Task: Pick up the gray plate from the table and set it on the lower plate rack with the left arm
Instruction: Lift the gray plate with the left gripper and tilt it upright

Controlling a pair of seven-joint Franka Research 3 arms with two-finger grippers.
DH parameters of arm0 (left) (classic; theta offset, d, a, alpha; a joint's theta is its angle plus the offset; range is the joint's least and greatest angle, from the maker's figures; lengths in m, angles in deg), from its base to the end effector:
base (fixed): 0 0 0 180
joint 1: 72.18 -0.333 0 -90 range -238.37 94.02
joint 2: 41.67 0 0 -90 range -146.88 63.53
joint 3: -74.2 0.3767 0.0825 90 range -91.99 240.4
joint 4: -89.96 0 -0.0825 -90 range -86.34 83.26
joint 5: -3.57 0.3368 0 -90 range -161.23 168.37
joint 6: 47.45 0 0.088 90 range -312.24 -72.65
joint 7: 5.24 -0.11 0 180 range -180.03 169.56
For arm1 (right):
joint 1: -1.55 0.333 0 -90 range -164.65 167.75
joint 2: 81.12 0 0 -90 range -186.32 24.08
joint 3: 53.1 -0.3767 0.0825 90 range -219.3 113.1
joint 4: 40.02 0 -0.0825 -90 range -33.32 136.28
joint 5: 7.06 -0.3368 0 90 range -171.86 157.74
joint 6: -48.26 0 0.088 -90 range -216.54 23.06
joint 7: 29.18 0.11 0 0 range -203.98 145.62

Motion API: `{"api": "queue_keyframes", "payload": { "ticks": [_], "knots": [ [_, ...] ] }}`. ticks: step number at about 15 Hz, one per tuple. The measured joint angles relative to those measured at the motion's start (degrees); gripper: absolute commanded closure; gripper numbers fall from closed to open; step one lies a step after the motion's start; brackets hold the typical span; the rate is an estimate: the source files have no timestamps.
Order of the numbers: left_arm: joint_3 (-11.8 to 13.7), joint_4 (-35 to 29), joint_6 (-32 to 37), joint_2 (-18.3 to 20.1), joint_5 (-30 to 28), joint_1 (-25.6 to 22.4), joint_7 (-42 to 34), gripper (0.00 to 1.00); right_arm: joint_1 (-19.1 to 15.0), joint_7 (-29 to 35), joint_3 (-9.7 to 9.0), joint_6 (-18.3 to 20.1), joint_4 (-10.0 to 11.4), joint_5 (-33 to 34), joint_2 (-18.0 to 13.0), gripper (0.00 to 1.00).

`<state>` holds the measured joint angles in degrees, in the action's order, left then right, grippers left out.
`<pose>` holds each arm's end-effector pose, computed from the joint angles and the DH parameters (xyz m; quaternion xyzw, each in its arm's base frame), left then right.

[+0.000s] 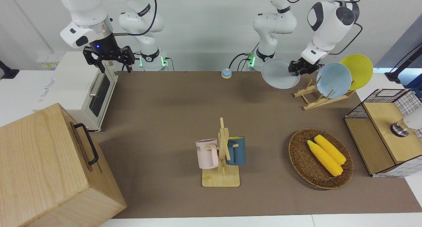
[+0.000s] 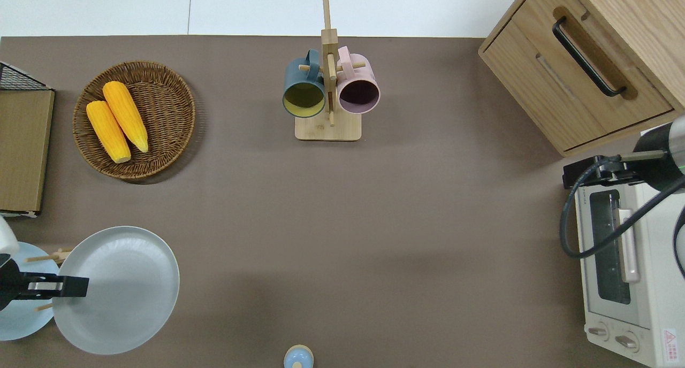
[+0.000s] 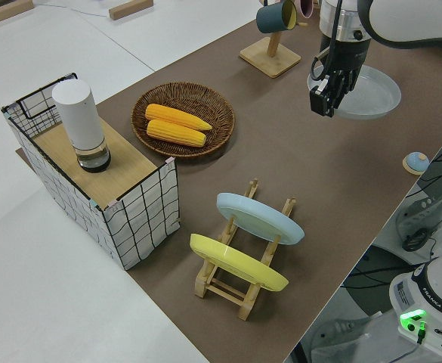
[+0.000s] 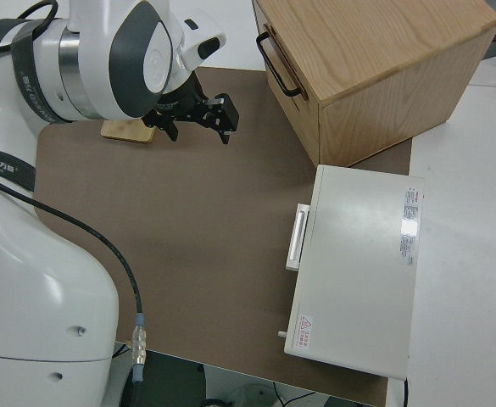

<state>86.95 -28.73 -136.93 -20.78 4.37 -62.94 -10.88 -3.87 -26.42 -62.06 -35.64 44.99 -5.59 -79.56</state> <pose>0.3597 0.0416 0.6248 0.9961 -0.0291 -0.0740 0.0378 0.5060 0.0267 0.6960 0.9997 0.0058 -0.0225 0.0119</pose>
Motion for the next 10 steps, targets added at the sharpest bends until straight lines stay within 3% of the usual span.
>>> {"api": "queue_keyframes", "payload": {
  "ticks": [4, 10],
  "knots": [
    [-0.15, 3.07, 1.54, -0.01, 1.54, 0.00, 1.35, 1.00, 0.00, 0.00, 0.00, 0.00, 0.00, 0.00, 0.00, 0.017],
    [-1.99, 7.20, 4.11, -0.02, 13.43, 0.03, 2.91, 1.00, 0.00, 0.00, 0.00, 0.00, 0.00, 0.00, 0.00, 0.017]
  ]
}}
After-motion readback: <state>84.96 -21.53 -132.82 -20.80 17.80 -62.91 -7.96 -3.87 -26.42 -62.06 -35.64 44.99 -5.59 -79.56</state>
